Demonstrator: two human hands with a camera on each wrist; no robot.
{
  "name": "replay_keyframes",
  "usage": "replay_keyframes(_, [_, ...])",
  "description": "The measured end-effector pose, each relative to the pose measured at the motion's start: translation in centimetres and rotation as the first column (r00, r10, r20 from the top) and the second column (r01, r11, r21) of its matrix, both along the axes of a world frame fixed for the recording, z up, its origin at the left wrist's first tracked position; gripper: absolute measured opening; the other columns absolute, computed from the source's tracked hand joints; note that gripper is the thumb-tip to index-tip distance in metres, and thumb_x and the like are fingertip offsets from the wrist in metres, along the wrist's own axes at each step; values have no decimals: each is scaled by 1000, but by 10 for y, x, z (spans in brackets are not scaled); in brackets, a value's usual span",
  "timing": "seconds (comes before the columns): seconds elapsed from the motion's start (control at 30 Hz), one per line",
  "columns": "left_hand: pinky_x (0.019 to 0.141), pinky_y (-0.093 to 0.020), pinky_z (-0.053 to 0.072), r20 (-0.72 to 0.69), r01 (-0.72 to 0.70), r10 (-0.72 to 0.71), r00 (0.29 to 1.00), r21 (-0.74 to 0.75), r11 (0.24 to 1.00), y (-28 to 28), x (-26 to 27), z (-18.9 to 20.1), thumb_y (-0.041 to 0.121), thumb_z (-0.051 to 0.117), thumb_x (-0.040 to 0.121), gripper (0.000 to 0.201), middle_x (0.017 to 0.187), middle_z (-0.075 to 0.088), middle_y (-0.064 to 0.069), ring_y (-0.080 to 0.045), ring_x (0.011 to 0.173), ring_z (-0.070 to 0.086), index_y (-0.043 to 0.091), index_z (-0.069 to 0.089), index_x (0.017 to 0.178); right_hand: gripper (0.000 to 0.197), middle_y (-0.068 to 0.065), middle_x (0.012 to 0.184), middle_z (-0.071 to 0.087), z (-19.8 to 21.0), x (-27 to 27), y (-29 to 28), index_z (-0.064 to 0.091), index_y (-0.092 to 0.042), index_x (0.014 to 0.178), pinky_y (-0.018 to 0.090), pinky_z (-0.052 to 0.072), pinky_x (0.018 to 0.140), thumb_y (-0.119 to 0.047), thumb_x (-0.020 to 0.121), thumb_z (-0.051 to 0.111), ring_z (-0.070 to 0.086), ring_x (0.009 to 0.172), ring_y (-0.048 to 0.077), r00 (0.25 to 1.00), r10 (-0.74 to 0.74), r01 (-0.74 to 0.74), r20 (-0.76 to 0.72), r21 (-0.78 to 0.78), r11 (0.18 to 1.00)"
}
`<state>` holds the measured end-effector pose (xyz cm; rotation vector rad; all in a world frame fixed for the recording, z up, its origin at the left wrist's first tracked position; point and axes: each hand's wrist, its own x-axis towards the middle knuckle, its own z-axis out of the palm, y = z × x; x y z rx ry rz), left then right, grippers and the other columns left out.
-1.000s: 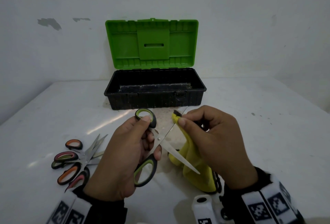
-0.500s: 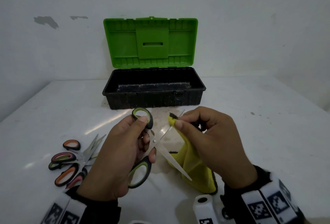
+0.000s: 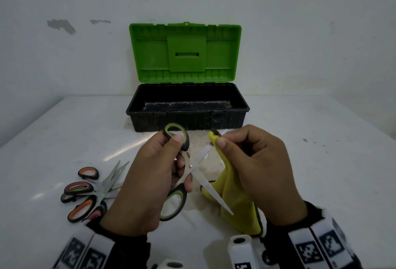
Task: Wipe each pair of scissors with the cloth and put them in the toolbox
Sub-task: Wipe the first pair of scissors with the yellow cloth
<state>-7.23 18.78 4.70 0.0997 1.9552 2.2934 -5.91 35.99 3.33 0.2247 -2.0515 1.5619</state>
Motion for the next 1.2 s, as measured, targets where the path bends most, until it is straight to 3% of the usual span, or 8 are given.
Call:
replay_keyframes(0.1, [42, -28, 44, 13, 15, -15, 1000, 11, 1000, 0, 0, 2, 25, 49, 101, 26, 60, 47, -6, -23, 43, 47, 8, 62, 86, 1, -8, 77, 73, 1, 2, 0, 75, -19, 81, 18, 53, 67, -19, 82, 76, 68, 75, 12, 1000, 4, -3, -18, 34, 999])
replay_keyframes(0.43, [45, -29, 46, 13, -17, 18, 1000, -33, 999, 1, 0, -5, 27, 51, 100, 26, 65, 49, -9, -26, 45, 50, 9, 62, 85, 7, -6, 71, 72, 6, -11, 34, 74, -22, 77, 23, 49, 58, -21, 84, 75, 62, 62, 6, 985, -165, 168, 58, -60, 984])
replay_keyframes(0.6, [47, -26, 50, -180, -117, 89, 980, -151, 982, 1, 1, -10, 32, 52, 99, 24, 64, 52, -10, -30, 49, 58, 17, 62, 83, 6, -9, 72, 71, 19, -1, 36, 75, -26, 78, 15, 47, 55, -24, 84, 75, 62, 63, 5, 986, -165, 162, 35, 68, 984])
replay_keyframes(0.7, [44, -19, 46, -348, -188, 91, 933, -257, 948, 3, 5, -10, 35, 51, 98, 21, 59, 59, -6, -21, 46, 62, 19, 59, 86, 6, -16, 72, 68, 20, 5, 22, 73, -28, 77, 6, 43, 58, -26, 82, 76, 63, 69, 2, 988, -157, 152, 7, 227, 962])
replay_keyframes(0.83, [44, -20, 47, -513, -257, 59, 857, -326, 910, 9, 9, -10, 34, 50, 98, 17, 64, 62, -3, -13, 44, 63, 21, 57, 88, 4, -19, 73, 67, 11, 6, 3, 74, -27, 83, 3, 44, 65, -24, 82, 76, 63, 76, -2, 996, -84, 90, -32, 346, 934])
replay_keyframes(0.93, [43, -17, 43, -574, -286, 36, 818, -352, 891, 10, 9, -11, 33, 49, 98, 17, 63, 61, -7, -11, 45, 61, 21, 57, 90, 8, -18, 81, 71, 3, 7, -9, 76, -26, 91, 11, 51, 71, -27, 85, 72, 63, 78, -2, 997, -35, 60, -63, 452, 890])
replay_keyframes(1.07, [45, -19, 43, -634, -342, 20, 773, -389, 855, 7, 7, -17, 37, 46, 102, 22, 62, 59, -10, -13, 48, 58, 21, 56, 90, 10, -16, 84, 72, -3, 1, -8, 77, -26, 93, 34, 57, 74, -31, 86, 72, 63, 76, -1, 992, -87, 123, -95, 483, 867])
replay_keyframes(1.2, [48, -25, 46, -682, -410, 18, 732, -419, 810, 9, 6, -22, 45, 42, 98, 24, 62, 58, -1, -15, 54, 57, 26, 54, 91, 10, -18, 82, 71, -4, 3, -8, 76, -28, 92, 35, 57, 73, -32, 85, 71, 63, 75, 0, 991, -107, 130, -77, 447, 885])
